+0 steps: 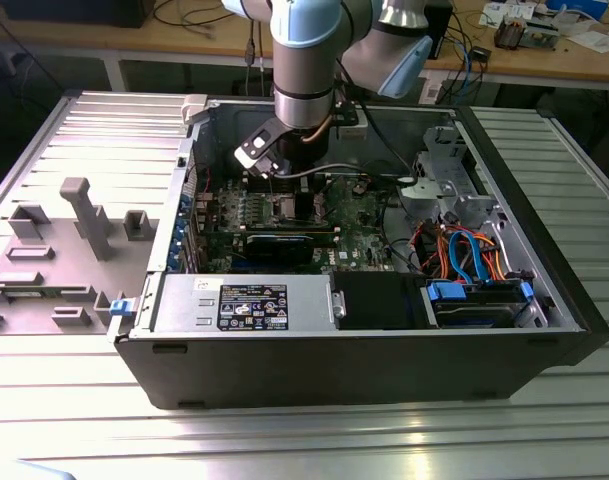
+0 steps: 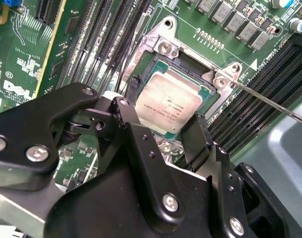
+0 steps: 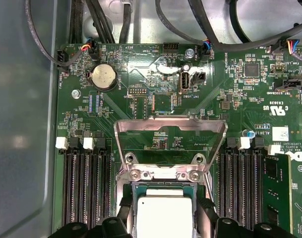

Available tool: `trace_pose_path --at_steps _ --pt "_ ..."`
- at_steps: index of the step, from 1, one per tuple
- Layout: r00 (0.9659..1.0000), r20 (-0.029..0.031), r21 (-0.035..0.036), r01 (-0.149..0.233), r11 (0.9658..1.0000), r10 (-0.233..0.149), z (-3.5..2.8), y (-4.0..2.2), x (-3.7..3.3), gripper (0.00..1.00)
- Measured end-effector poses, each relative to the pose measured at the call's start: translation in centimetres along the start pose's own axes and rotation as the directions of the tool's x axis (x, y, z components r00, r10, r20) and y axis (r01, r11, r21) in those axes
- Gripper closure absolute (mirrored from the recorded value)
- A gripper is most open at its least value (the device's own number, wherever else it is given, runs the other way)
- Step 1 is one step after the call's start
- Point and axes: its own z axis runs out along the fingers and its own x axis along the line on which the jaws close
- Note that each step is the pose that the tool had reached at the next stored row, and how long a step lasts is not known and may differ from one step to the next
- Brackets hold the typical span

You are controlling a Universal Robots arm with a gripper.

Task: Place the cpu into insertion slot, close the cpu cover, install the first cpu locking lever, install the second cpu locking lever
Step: 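Place the cpu into insertion slot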

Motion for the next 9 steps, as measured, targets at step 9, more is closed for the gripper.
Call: trace_pose_path --at_steps 9 --pt "1.0 0.0 0.0005 0.0 1.0 0.0 -0.99 0.05 0.0 0.38"
